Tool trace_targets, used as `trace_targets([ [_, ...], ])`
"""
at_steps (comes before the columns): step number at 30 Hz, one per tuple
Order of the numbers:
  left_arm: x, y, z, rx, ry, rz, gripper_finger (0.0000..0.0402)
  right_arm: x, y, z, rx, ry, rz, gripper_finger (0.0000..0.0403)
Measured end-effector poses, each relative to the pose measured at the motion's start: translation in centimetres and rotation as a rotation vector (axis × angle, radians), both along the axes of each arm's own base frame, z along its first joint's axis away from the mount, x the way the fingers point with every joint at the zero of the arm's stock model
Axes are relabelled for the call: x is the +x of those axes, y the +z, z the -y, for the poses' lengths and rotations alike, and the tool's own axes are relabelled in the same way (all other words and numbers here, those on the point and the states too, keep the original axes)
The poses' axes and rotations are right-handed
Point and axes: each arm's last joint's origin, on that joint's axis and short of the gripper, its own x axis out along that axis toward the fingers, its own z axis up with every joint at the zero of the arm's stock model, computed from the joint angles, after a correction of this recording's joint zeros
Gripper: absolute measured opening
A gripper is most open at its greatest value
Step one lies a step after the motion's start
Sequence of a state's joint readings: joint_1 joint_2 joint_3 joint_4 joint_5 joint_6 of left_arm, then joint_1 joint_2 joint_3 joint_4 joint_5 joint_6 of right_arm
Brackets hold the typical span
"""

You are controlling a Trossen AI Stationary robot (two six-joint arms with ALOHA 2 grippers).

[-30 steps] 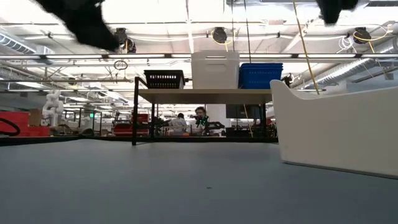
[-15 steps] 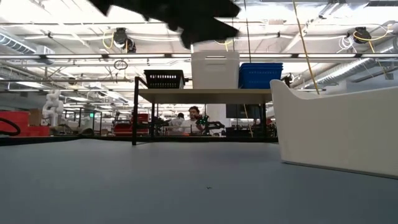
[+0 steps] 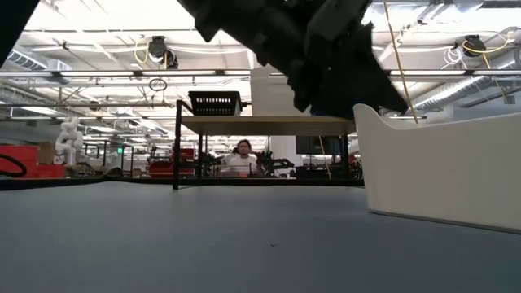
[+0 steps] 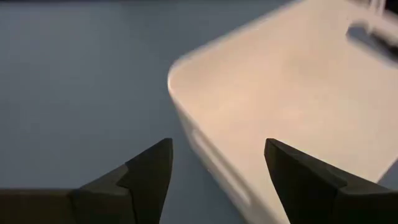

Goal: Stack baskets on shelf by color
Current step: Stack the white bin on top of the other white bins on the shelf

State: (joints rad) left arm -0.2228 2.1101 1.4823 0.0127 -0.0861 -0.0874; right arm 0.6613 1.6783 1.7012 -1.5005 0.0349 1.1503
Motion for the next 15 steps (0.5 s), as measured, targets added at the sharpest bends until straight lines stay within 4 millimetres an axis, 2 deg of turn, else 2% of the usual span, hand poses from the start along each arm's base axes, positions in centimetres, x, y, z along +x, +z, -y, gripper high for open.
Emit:
trace_targets([
  [2,0.0,0.0,0.0,0.005,0.000,-0.016,0.0244,-0.1,-0.9,-0.1,0.035,-0.013,-0.050,0.0150],
  [5,-0.1,0.1,-0.3,0.009,0.004,-0.027,0.0206,-0.2,-1.9,-0.2,0.067,-0.016,-0.099,0.0150],
  [9,-0.2,-0.1,-0.6,0.020,0.008,-0.060,0.0130,-0.2,-2.1,-0.2,0.066,0.014,-0.093,0.0150],
  [15,-1.1,0.0,-2.1,0.080,0.016,-0.172,0.0016,0.7,-2.1,0.0,0.017,0.119,0.012,0.0150],
])
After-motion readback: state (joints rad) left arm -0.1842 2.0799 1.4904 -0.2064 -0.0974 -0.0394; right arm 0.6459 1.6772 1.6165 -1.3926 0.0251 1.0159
